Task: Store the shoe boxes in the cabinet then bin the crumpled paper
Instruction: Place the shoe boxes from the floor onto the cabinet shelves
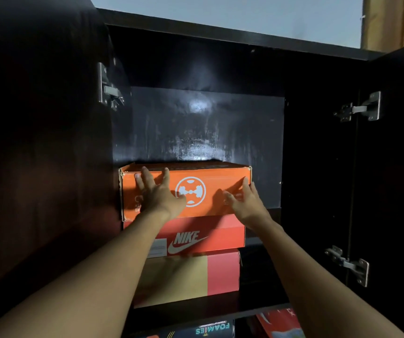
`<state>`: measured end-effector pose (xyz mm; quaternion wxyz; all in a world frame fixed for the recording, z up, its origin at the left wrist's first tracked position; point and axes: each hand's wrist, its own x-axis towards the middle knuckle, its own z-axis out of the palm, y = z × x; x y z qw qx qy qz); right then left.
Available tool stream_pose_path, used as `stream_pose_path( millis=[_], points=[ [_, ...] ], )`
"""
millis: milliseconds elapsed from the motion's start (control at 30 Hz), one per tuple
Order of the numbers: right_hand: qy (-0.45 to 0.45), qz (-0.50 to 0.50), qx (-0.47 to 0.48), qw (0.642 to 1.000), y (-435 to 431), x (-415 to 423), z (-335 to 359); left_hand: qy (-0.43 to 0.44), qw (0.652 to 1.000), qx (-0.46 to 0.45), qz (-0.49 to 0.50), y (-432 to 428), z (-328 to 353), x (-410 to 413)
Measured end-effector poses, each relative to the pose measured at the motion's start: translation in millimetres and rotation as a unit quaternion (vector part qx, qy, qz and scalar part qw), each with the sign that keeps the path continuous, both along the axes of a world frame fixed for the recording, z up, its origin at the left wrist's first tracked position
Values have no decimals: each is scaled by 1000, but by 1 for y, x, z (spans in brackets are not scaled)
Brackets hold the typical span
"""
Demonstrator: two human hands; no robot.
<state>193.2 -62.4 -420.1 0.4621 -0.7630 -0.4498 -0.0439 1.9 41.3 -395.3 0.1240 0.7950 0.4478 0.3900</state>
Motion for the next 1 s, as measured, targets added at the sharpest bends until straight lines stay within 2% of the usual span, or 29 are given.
stream_pose_path(
  millis=[100,167,267,400,600,767,1000],
  points=[
    [-1,-4,-18,1000,-6,8,8,13,1000,-20,1,-1,9,-2],
    [1,-23,8,1000,-15,7,9,14,1000,-28,2,-6,11,-3],
    [-9,-42,57,997,-34,-5,6,34,999,2,4,-18,12,-4],
    [-46,-49,70,995,-66,-24,2,10,999,44,-28,-40,6,-6],
    [-35,-75,81,993,-136,-50,-21,-12,990,29,-135,-107,-16,-10],
    [-3,-127,41,991,-227,-71,-72,-40,958,-8,-282,-180,-65,1],
    [26,-255,-36,966,-375,-105,-146,54,909,-10,-414,-289,-142,-4]
  ],
)
